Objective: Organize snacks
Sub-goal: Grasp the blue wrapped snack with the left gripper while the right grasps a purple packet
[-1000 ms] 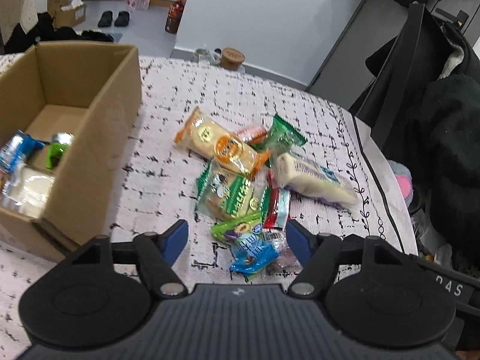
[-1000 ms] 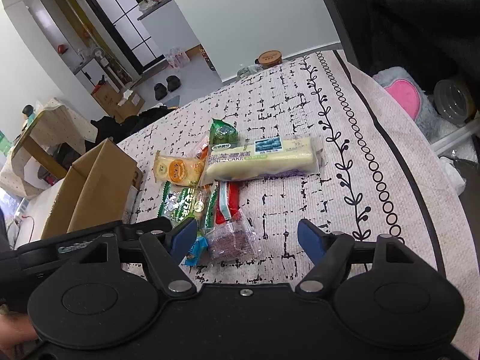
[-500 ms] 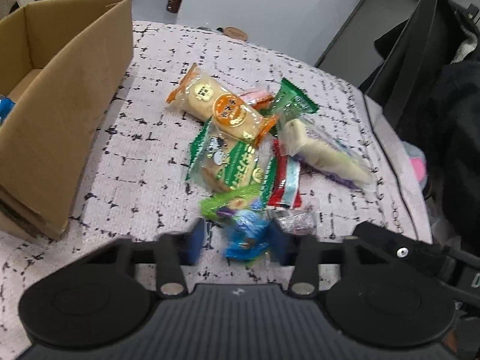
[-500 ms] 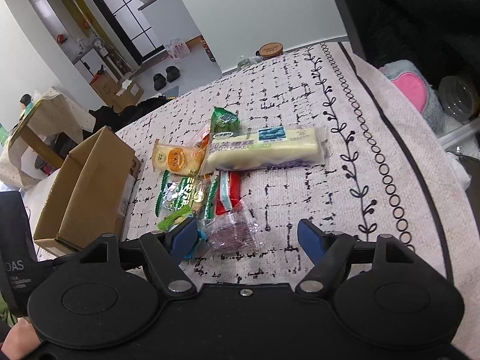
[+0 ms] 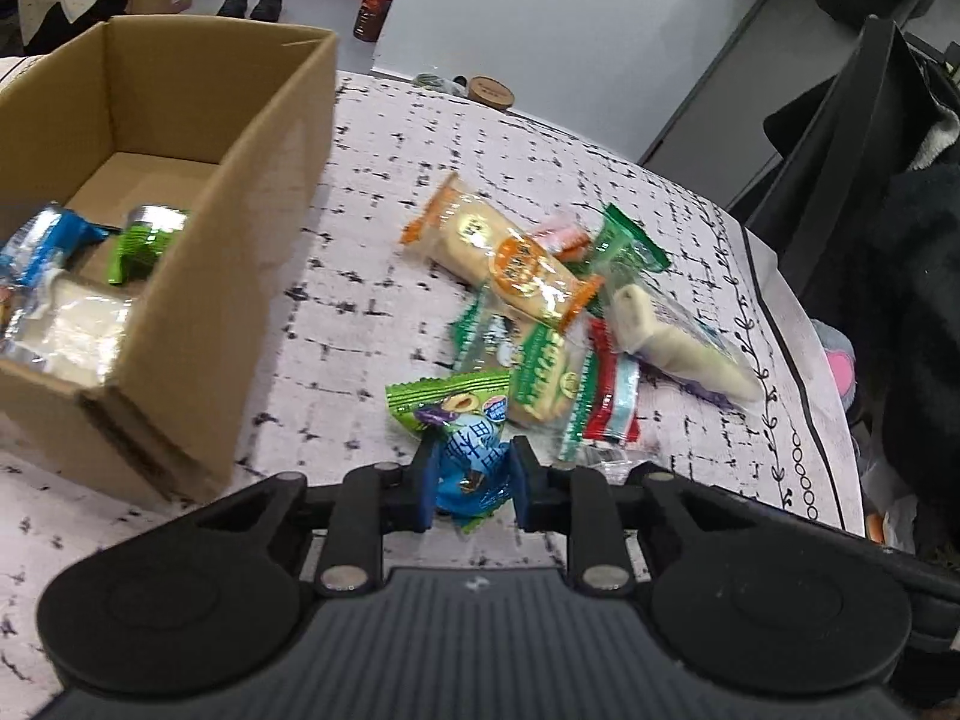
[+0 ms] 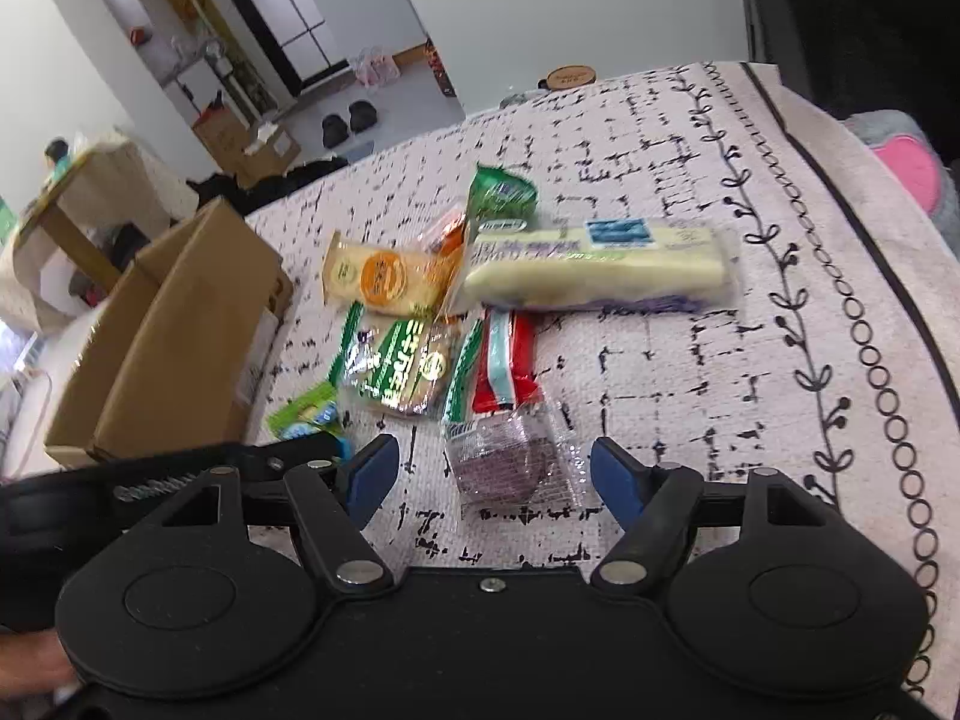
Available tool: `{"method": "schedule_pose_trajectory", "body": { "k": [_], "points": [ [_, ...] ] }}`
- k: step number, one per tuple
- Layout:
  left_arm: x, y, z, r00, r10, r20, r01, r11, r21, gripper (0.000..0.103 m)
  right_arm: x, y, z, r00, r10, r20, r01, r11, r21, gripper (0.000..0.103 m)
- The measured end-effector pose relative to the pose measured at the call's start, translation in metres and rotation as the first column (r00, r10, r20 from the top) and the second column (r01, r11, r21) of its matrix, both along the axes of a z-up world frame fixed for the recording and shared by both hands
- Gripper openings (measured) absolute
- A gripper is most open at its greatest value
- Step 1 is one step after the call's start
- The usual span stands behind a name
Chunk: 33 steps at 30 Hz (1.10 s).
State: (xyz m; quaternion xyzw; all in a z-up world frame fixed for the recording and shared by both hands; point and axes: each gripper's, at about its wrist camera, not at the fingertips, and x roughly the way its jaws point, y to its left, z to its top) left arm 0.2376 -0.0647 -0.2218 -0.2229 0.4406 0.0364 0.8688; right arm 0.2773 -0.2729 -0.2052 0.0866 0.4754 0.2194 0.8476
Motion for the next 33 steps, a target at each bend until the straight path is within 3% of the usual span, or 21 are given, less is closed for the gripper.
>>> {"method": "schedule_pose_trajectory", "body": {
  "k": [8, 15, 17, 20, 33],
  "points": [
    [-0.004, 0.012, -0.001, 1.000, 0.013, -0.022, -0.013, 1.000, -0.008, 0.023, 0.002, 0.016, -0.012, 1.000, 0.024, 0.010, -0.023, 0.997, -0.068, 0.070],
    [-0.003, 0.011, -0.009, 0.998, 0.015, -0.058, -0.015, 1.000, -0.003, 0.027, -0.003, 0.022, -0.015, 0.998, 0.025, 0.063, -0.014, 0.986, -0.167, 0.045],
    [0.000, 0.010, -0.012, 0.997, 0.018, -0.073, -0.018, 1.000, 0.003, 0.031, -0.001, 0.017, -0.013, 0.999, 0.009, 0.053, -0.001, 0.988, -0.154, 0.038],
    [0.002, 0.008, -0.016, 0.997, 0.021, -0.081, -0.019, 1.000, 0.018, 0.036, -0.001, 0.011, -0.010, 0.999, 0.003, 0.038, 0.002, 0.991, -0.132, 0.036],
    [0.004, 0.001, -0.012, 0.998, 0.010, -0.058, -0.007, 0.999, 0.054, 0.032, -0.008, 0.004, 0.005, 0.999, -0.013, 0.042, 0.014, 0.999, -0.040, 0.035]
  ]
}}
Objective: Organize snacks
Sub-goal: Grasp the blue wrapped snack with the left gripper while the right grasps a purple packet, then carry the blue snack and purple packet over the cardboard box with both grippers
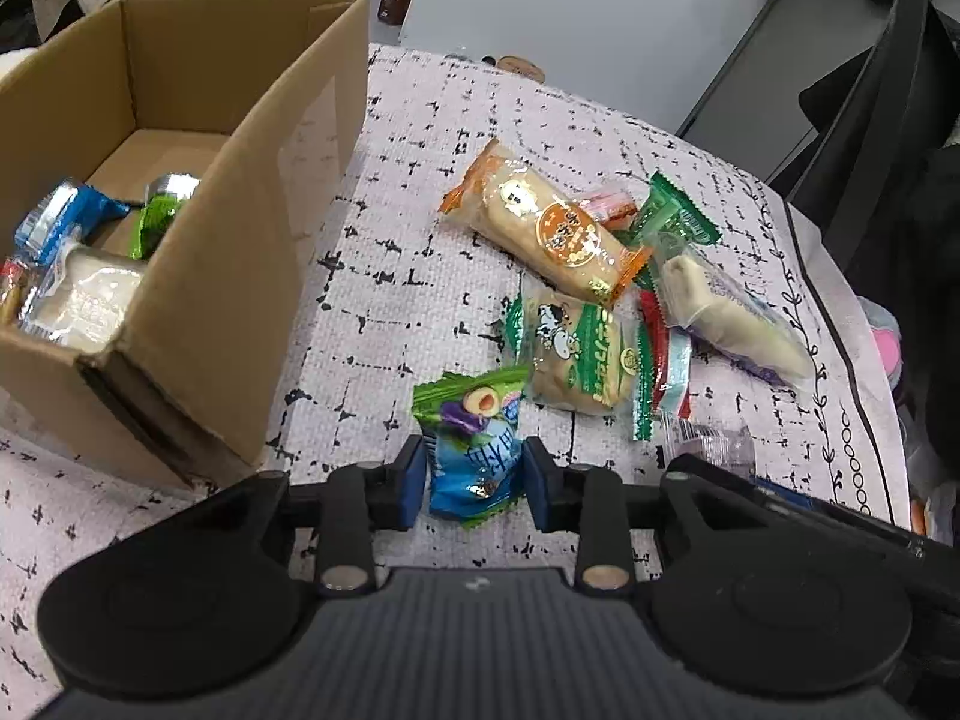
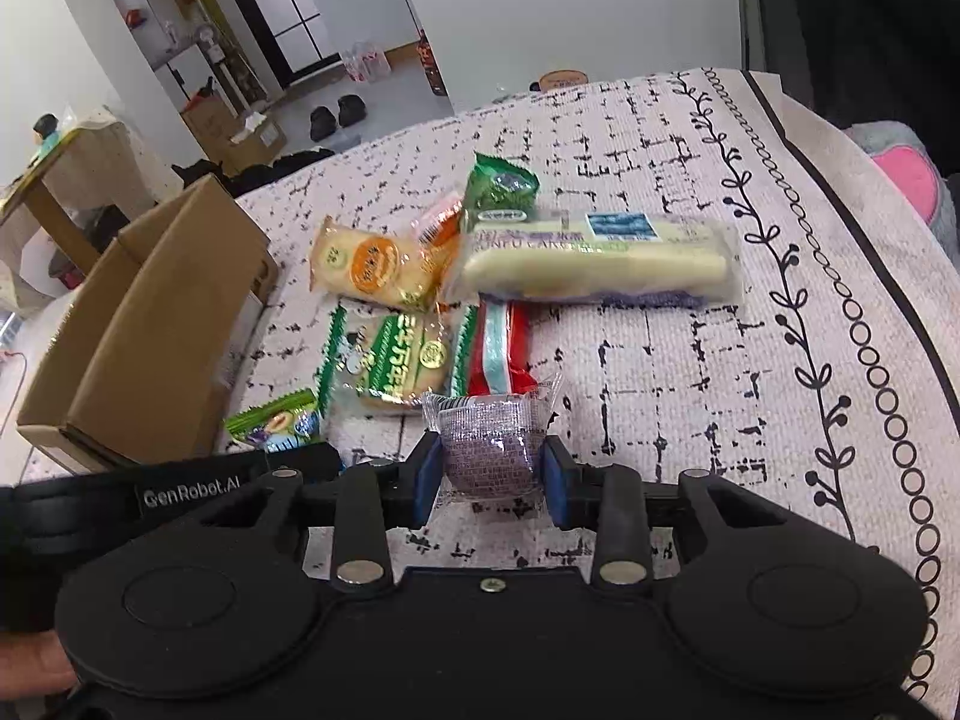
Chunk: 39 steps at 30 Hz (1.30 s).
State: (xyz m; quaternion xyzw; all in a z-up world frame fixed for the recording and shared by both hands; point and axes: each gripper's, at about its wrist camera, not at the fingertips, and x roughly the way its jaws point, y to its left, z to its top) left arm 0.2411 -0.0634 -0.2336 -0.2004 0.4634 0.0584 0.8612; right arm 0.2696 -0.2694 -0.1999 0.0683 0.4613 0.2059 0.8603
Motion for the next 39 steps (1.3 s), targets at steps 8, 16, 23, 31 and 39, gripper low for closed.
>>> {"method": "schedule_pose_trajectory", "body": {
  "k": [8, 16, 23, 31, 39],
  "points": [
    [-0.007, 0.002, 0.023, 0.998, -0.001, 0.057, 0.001, 1.000, 0.003, 0.031, 0.001, -0.002, 0.019, 0.999, -0.017, 0.034, 0.015, 0.998, 0.059, 0.035],
    [-0.014, 0.009, 0.055, 0.992, 0.012, 0.124, -0.014, 1.000, 0.021, 0.031, 0.000, 0.005, 0.040, 0.997, -0.013, 0.081, 0.005, 0.995, 0.104, 0.035],
    [-0.021, 0.018, 0.078, 0.985, 0.026, 0.169, -0.031, 0.999, 0.028, 0.031, 0.004, 0.016, 0.055, 0.993, -0.003, 0.115, -0.012, 0.992, 0.126, 0.035],
    [-0.028, 0.035, 0.094, 0.977, 0.053, 0.206, -0.061, 0.998, 0.032, 0.031, 0.006, 0.032, 0.067, 0.989, 0.007, 0.147, -0.029, 0.989, 0.148, 0.035],
    [-0.036, 0.061, 0.105, 0.970, 0.091, 0.227, -0.101, 0.994, 0.032, 0.031, 0.009, 0.055, 0.073, 0.985, 0.039, 0.167, -0.065, 0.986, 0.151, 0.035]
  ]
}}
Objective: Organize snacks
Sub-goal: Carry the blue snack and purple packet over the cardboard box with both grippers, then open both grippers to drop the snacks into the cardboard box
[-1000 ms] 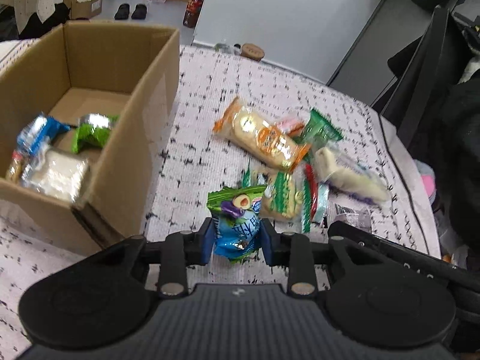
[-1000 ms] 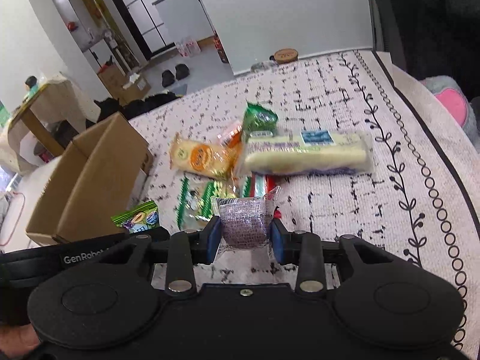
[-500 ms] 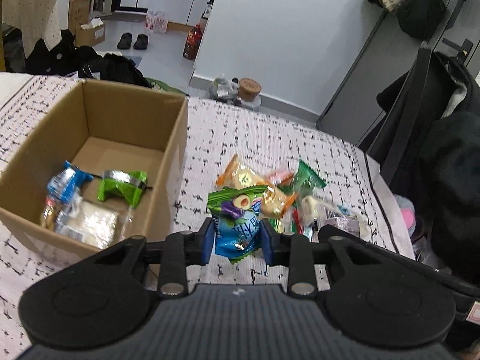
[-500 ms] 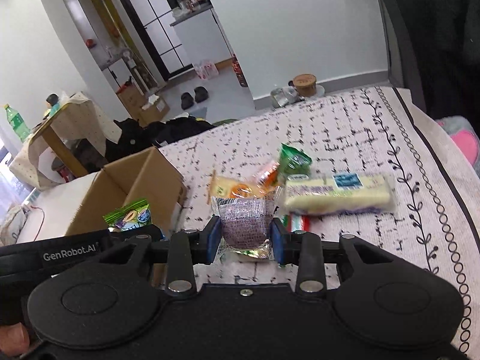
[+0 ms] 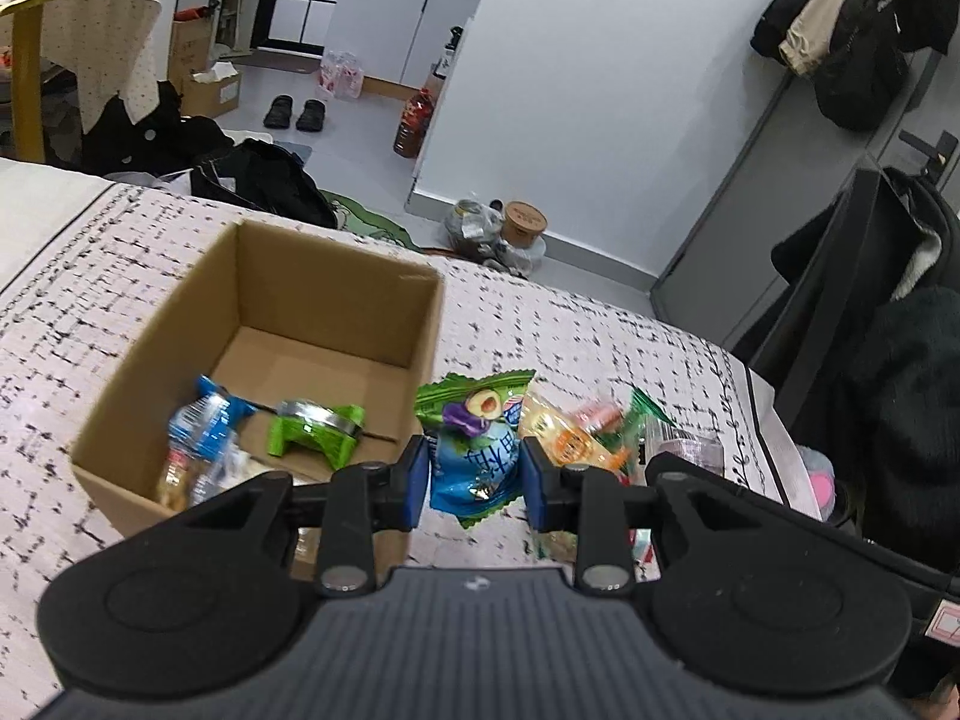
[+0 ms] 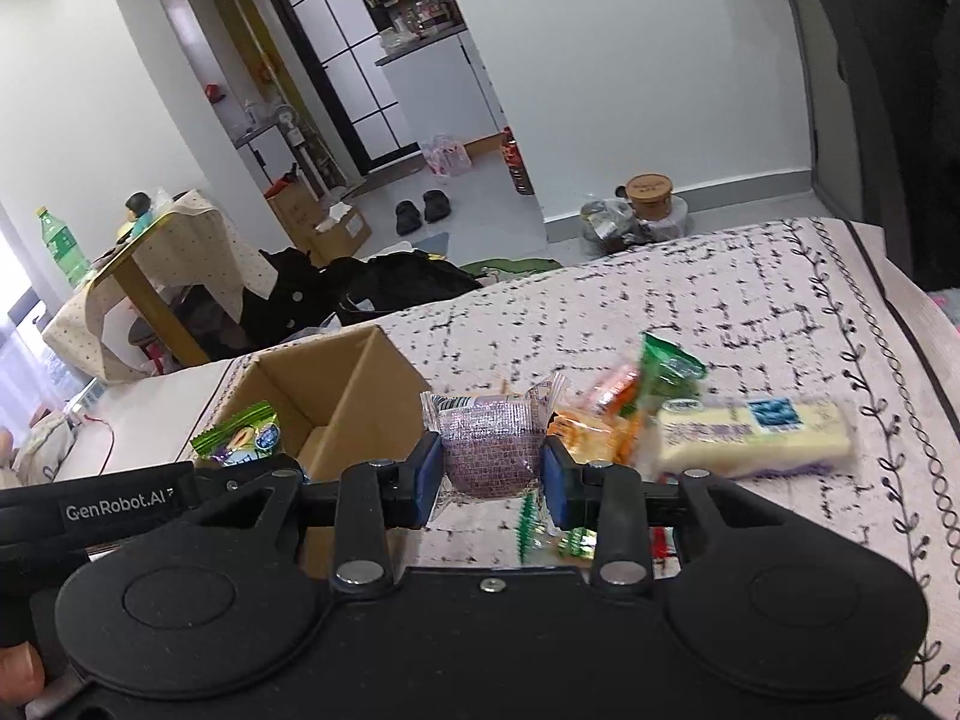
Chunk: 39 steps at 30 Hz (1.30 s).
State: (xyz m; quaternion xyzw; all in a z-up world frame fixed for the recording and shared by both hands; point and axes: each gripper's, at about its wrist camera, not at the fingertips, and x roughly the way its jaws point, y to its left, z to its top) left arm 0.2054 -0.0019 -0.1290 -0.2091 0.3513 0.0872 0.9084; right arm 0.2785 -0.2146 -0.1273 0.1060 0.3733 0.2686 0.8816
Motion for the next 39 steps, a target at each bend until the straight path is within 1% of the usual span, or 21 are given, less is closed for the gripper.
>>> {"method": "schedule_pose_trajectory", "body": {
  "k": [8, 16, 21, 29, 33, 39],
  "points": [
    [-0.003, 0.030, 0.004, 0.999, 0.051, 0.007, -0.051, 0.998, 0.020, 0.031, 0.003, 0.021, 0.005, 0.999, 0.030, 0.015, -0.030, 1.000, 0.008, 0.035],
    [-0.003, 0.061, 0.003, 0.994, 0.109, -0.012, -0.108, 0.993, 0.048, 0.031, 0.009, 0.045, 0.004, 0.997, 0.075, 0.018, -0.075, 0.997, 0.028, 0.035],
    [0.000, 0.073, 0.000, 0.991, 0.128, -0.026, -0.126, 0.990, 0.061, 0.031, 0.011, 0.059, 0.004, 0.994, 0.106, 0.025, -0.107, 0.994, 0.028, 0.035],
    [0.012, 0.081, -0.008, 0.991, 0.126, -0.052, -0.122, 0.990, 0.065, 0.032, 0.012, 0.081, 0.008, 0.986, 0.161, 0.041, -0.162, 0.987, 0.017, 0.035],
    [0.009, 0.085, -0.007, 0.989, 0.144, -0.038, -0.141, 0.987, 0.072, 0.036, 0.011, 0.089, 0.008, 0.982, 0.183, 0.039, -0.184, 0.983, 0.017, 0.035],
    [-0.002, 0.094, -0.002, 0.982, 0.182, -0.044, -0.178, 0.982, 0.068, 0.040, 0.010, 0.102, 0.008, 0.978, 0.207, 0.033, -0.208, 0.978, 0.013, 0.035]
  ]
}}
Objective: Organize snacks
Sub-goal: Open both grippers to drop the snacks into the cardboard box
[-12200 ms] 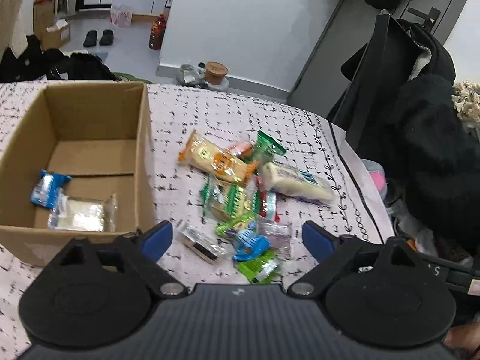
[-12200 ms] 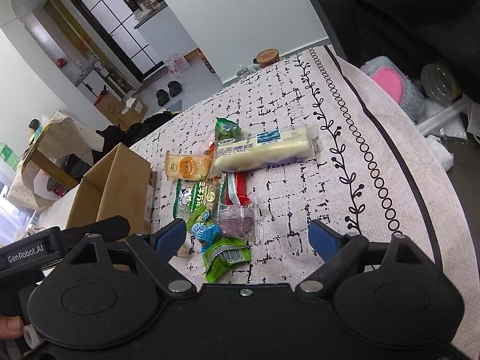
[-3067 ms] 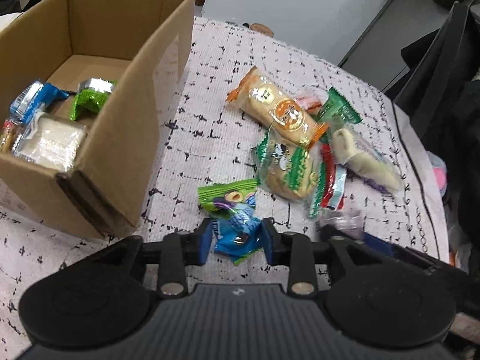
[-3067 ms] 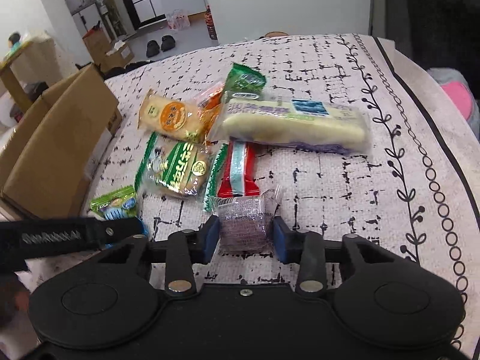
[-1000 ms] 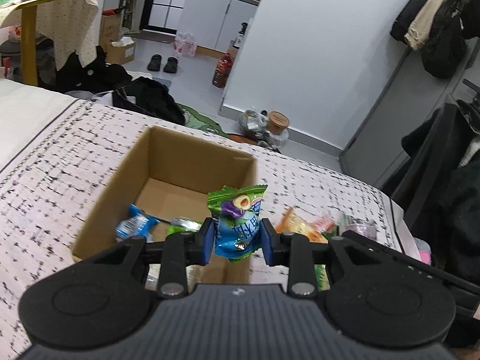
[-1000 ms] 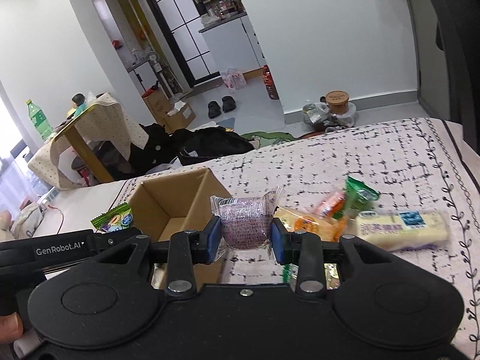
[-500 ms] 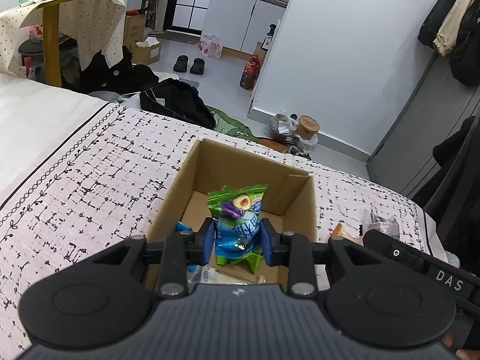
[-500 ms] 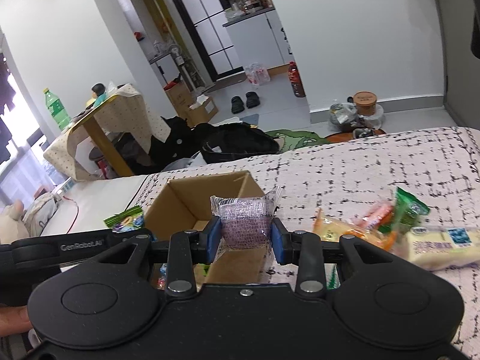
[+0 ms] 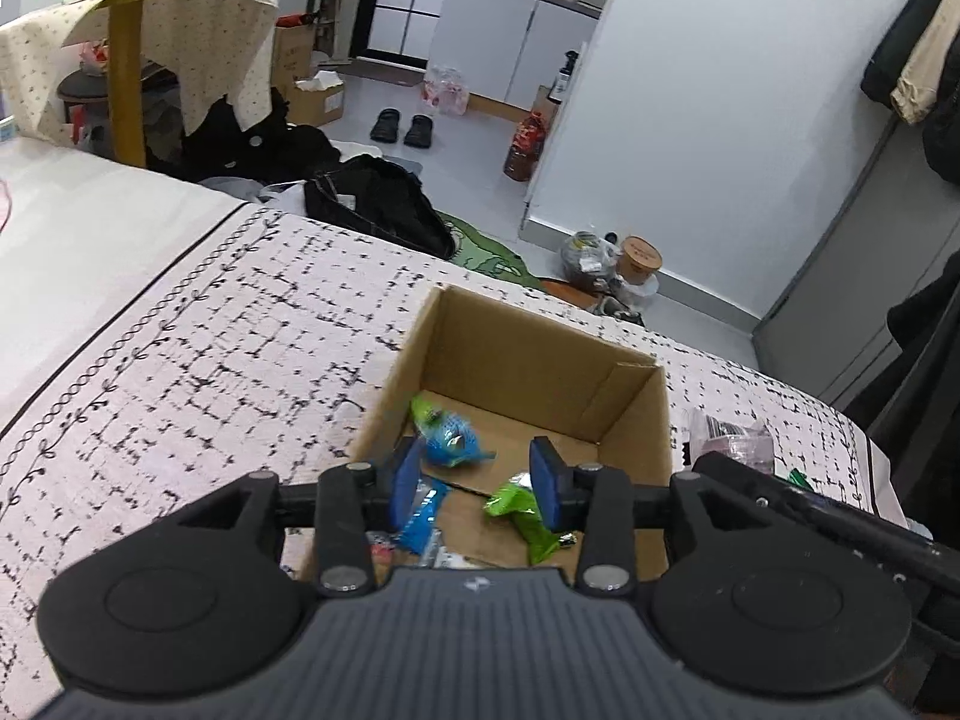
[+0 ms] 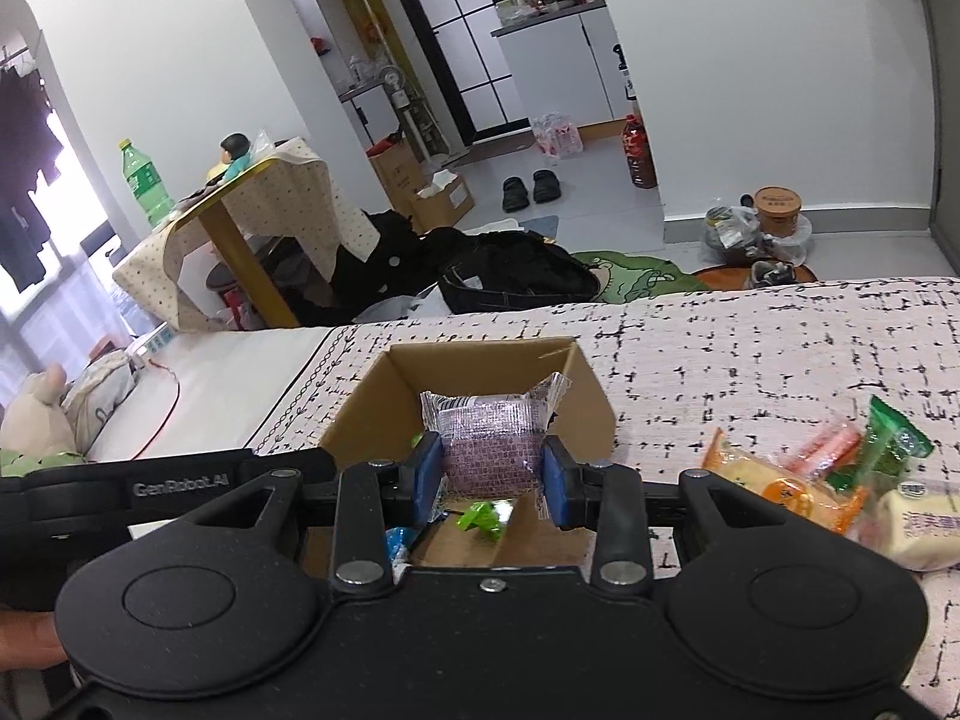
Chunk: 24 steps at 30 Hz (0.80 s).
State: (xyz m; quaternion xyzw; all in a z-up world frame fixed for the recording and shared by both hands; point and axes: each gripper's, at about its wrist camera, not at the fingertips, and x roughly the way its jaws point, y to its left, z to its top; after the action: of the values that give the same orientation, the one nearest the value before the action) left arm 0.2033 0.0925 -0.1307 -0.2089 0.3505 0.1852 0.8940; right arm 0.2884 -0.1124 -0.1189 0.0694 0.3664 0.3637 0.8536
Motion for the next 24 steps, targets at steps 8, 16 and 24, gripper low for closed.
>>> {"method": "schedule_pose_trajectory", "body": {
  "k": [8, 16, 24],
  "points": [
    [-0.013, 0.007, 0.008, 1.000, 0.025, -0.004, -0.025, 0.999, 0.022, 0.047, -0.003, 0.005, 0.003, 1.000, 0.015, -0.009, -0.015, 1.000, 0.003, 0.044],
    [-0.013, -0.002, 0.011, 1.000, 0.020, -0.001, -0.020, 1.000, 0.023, 0.074, -0.001, -0.027, 0.008, 0.998, -0.053, -0.023, 0.054, 0.998, 0.019, 0.056],
    [-0.008, -0.017, 0.010, 1.000, 0.022, -0.013, -0.021, 1.000, 0.022, 0.084, -0.004, -0.067, 0.007, 0.991, -0.127, -0.052, 0.129, 0.991, 0.039, 0.064]
  ]
}}
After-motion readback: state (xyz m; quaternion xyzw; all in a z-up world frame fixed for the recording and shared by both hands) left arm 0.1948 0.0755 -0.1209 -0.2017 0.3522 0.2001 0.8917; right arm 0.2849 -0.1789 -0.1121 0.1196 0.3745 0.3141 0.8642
